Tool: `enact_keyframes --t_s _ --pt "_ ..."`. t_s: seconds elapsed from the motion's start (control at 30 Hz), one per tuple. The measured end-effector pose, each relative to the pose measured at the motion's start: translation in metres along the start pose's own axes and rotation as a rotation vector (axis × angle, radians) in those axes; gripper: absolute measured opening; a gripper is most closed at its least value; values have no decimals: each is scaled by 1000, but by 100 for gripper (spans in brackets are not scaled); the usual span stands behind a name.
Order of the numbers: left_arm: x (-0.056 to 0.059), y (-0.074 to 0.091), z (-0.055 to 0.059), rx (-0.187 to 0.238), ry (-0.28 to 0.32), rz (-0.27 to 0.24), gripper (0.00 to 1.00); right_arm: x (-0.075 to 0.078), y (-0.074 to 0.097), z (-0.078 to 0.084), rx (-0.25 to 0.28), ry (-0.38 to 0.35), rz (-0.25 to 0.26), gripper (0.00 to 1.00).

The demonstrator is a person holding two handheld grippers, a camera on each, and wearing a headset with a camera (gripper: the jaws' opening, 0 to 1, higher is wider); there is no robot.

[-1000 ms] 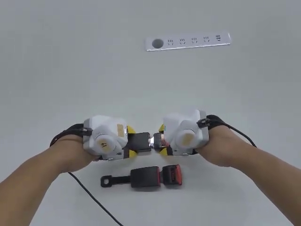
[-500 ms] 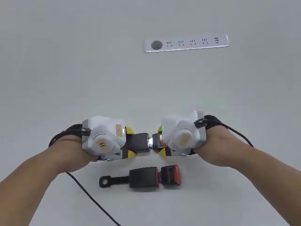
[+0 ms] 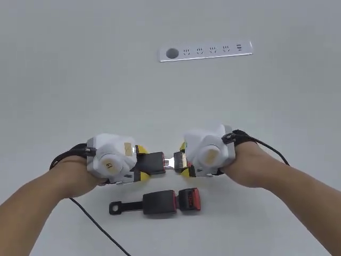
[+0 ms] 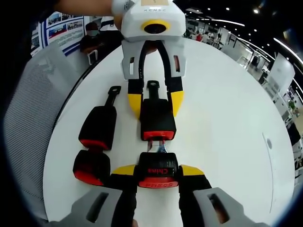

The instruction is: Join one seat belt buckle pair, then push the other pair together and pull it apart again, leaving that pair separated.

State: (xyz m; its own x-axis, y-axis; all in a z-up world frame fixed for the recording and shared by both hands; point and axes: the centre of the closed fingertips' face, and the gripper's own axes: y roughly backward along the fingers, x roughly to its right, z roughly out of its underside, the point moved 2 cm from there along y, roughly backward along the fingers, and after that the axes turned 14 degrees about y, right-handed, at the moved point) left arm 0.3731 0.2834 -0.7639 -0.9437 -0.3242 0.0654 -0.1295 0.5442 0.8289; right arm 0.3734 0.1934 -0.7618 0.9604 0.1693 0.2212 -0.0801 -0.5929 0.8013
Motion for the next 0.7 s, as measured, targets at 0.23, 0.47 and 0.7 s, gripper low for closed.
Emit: enact_keyframes --t_s 0.23,0.47,0.7 --pt "-1 -1 1 -4 -7 2 33 -3 11 16 -13 -7 11 30" --pt "-1 -1 1 -8 -6 -3 33 -9 28 42 -31 -22 13 31" --pt "1 -1 0 -12 -4 -7 33 -19 45 62 -61 -27 12 31"
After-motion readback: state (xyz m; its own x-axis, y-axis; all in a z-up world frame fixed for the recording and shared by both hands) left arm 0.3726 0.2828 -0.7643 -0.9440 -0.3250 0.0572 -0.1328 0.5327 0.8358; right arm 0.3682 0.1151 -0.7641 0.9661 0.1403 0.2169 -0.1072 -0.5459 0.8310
